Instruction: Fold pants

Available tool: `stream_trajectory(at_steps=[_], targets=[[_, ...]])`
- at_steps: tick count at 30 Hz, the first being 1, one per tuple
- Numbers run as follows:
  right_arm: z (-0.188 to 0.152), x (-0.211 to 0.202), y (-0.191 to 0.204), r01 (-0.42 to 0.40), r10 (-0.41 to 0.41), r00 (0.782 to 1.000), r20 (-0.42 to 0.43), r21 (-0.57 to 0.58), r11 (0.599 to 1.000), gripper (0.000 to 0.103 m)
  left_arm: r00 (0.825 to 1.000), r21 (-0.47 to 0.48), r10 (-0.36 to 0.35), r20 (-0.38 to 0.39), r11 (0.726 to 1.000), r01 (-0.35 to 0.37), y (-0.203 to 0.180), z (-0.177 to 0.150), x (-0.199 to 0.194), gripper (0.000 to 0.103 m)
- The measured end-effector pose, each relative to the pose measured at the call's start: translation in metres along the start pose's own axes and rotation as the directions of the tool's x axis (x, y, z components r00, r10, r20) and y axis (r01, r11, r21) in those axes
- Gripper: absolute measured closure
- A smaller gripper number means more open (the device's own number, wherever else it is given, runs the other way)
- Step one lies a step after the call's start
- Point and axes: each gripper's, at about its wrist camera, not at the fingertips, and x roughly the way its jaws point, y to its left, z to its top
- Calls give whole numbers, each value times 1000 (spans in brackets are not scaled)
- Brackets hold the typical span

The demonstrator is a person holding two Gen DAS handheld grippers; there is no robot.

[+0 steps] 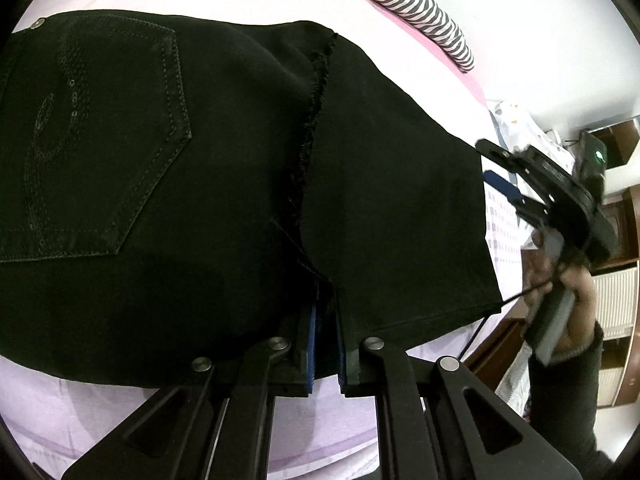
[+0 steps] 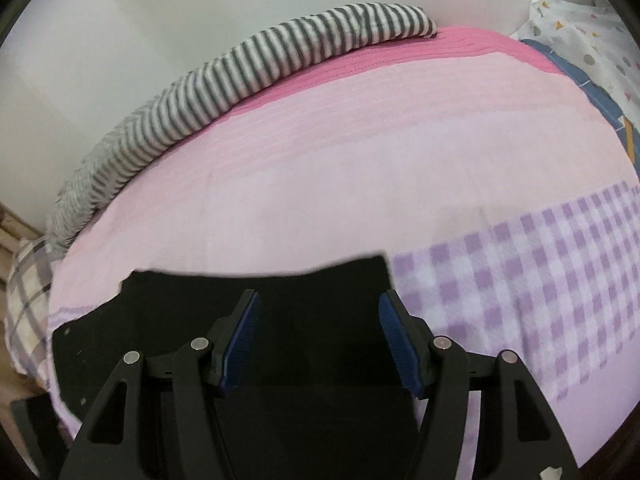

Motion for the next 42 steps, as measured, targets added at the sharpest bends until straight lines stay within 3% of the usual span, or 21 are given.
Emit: stream_trajectory(at_steps=[6, 11, 14, 20, 23, 25, 28, 33, 38, 42], targets=[[-3, 8, -9, 7, -7, 999, -48, -3, 1000, 45, 1000, 4, -5, 1, 1000, 5, -1, 2, -1, 93], [-34, -33, 2, 18, -17, 1000, 16, -76, 997, 45, 998, -20, -37, 52, 999, 38, 4, 3, -12, 83], [-54, -51, 12, -1, 2, 1000, 8, -119, 993, 45, 995, -20, -49, 91, 998, 51, 7, 4, -25, 79], [-96, -55, 25, 7, -18, 998, -63, -186, 982, 46, 971, -78, -77, 225, 992, 97, 31, 0, -69, 66], [-111, -45, 21, -25, 6, 992, -126, -148, 989, 46, 950, -132, -73, 304, 984, 118, 54, -7, -99, 63], [-116, -42, 24, -17, -1, 993, -122, -150, 989, 44, 934, -162, -58, 352, 979, 121, 69, -13, -118, 61], [-121, -39, 36, -60, 37, 988, -150, -151, 987, 44, 905, -232, -25, 424, 963, 135, 98, -24, -147, 55], [-131, -28, 66, -128, 96, 978, -187, -165, 978, 44, 866, -375, 23, 499, 907, 191, 151, -46, -176, 53], [-137, -18, 104, -195, 148, 964, -220, -212, 958, 44, 861, -453, 39, 507, 862, 228, 176, -61, -175, 53], [-141, -8, 134, -237, 174, 952, -253, -246, 940, 44, 874, -480, 3, 485, 837, 264, 187, -66, -163, 53]])
